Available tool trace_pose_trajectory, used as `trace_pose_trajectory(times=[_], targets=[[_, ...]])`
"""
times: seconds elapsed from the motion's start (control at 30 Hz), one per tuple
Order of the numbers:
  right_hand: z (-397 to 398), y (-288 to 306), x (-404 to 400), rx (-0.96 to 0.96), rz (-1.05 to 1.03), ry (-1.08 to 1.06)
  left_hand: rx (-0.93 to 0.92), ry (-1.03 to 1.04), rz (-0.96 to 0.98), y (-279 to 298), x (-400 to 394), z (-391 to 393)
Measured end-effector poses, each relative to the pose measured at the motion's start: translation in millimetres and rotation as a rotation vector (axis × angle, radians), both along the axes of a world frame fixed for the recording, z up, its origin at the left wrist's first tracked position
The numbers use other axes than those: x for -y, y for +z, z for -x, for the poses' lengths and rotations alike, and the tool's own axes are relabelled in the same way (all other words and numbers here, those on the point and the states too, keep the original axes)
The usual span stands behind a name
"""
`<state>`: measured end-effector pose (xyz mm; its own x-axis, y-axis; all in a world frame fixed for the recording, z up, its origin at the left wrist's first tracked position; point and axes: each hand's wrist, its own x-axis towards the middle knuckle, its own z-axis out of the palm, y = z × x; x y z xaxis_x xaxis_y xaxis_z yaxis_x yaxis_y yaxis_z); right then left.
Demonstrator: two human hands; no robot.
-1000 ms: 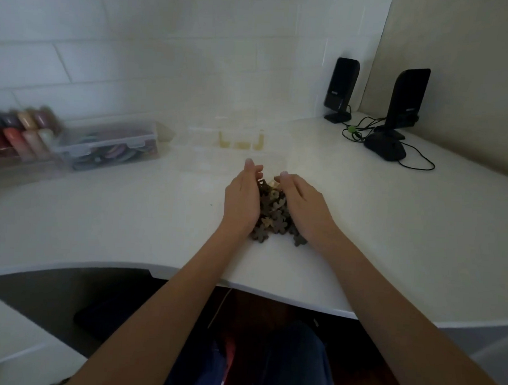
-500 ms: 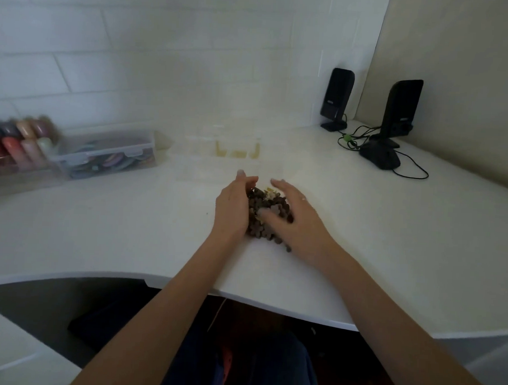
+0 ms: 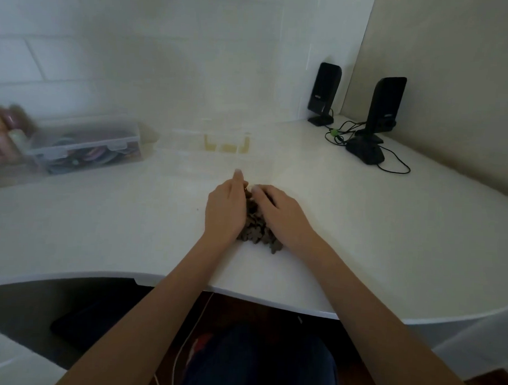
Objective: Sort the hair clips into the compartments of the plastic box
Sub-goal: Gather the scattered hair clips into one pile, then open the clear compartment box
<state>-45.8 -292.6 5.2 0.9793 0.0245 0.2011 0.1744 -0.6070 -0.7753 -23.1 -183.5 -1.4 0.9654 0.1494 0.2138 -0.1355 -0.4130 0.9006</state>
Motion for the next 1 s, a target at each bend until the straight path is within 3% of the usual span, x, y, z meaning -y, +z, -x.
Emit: trace_pose_trajectory(times=[0.27, 0.43, 0.53, 0.63, 0.77, 1.0], targets=[[-5.4, 3.4, 7.8, 0.044, -0.106, -0.078, -0.019, -0.067, 0.144, 3.8, -13.8, 1.7], [-35.2, 19.6, 12.3, 0.239, -0.169, -0.262, 0.269, 0.095, 0.247, 15.6, -63.6, -15.8], [-55.7, 26.5, 4.8, 0.162, -0.049, -0.188, 0.378, 0.282, 0.338, 20.7, -100.2, -46.2], [-67.4, 25.0, -2.6, 0.122, 0.023, -0.19, 0.214, 0.314, 0.353, 21.3, -129.0, -84.3], [-75.5, 20.0, -2.2, 0.109, -0.078, -0.294, -0.076, 0.044, 0.561, 10.6, -149.3, -120.3], [-65.0, 17.0, -2.5, 0.061, -0.359, -0.249, -0.228, -0.193, 0.799, 6.5, -155.1, -129.3]])
